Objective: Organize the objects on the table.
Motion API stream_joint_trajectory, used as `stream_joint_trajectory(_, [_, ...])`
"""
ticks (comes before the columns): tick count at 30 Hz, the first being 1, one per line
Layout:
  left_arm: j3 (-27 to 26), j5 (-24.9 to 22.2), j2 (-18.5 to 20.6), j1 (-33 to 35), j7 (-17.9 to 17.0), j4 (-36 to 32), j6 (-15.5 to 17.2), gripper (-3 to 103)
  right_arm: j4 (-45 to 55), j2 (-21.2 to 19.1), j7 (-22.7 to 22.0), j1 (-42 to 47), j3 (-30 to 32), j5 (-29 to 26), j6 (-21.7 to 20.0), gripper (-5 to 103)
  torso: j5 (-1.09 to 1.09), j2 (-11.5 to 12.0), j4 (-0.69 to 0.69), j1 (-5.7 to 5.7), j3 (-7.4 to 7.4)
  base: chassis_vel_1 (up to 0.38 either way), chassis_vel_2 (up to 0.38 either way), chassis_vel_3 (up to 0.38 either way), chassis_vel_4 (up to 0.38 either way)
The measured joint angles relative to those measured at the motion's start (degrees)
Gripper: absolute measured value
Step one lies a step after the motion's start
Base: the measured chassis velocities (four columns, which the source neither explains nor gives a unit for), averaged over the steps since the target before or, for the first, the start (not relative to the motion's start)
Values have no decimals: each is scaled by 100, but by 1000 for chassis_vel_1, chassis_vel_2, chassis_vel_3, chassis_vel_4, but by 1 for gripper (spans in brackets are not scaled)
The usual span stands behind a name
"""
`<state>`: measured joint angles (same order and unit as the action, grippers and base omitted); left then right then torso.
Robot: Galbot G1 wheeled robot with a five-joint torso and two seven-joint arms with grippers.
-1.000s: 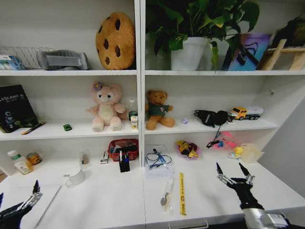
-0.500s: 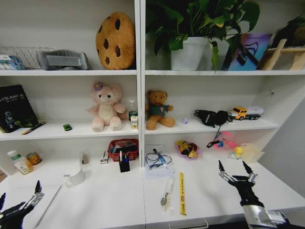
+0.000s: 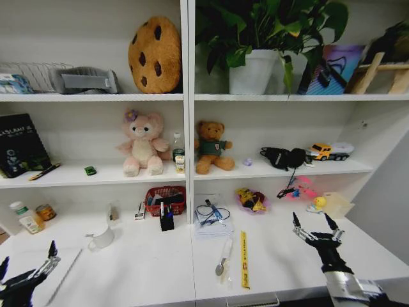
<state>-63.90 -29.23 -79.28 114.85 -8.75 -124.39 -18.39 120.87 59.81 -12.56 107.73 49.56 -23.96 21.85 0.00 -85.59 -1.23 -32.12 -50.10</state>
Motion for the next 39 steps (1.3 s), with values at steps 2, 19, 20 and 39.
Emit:
stream_joint_trajectory(2, [0,0,-1,0,-1,0,0,100,0,0,1,0,0,-1,-1,100,0,0,0,0,0,0,0,0,0])
stream_joint_trajectory(19, [-2,0,-6,3,-3,-2,2,100,3,0,7,2,-4,-5,-9,100,1,0,0,0,0,9,7,-13,-9])
stream_joint_trajectory(20, [-1,0,-6,3,-2,-2,2,100,3,-1,7,2,-4,-5,-10,100,1,0,-1,0,0,103,99,-95,-117])
stream_joint_trajectory(39, [-2,-4,-7,3,-1,-1,0,100,2,-1,8,2,-5,-5,-10,100,2,0,4,-1,0,225,220,-224,-217])
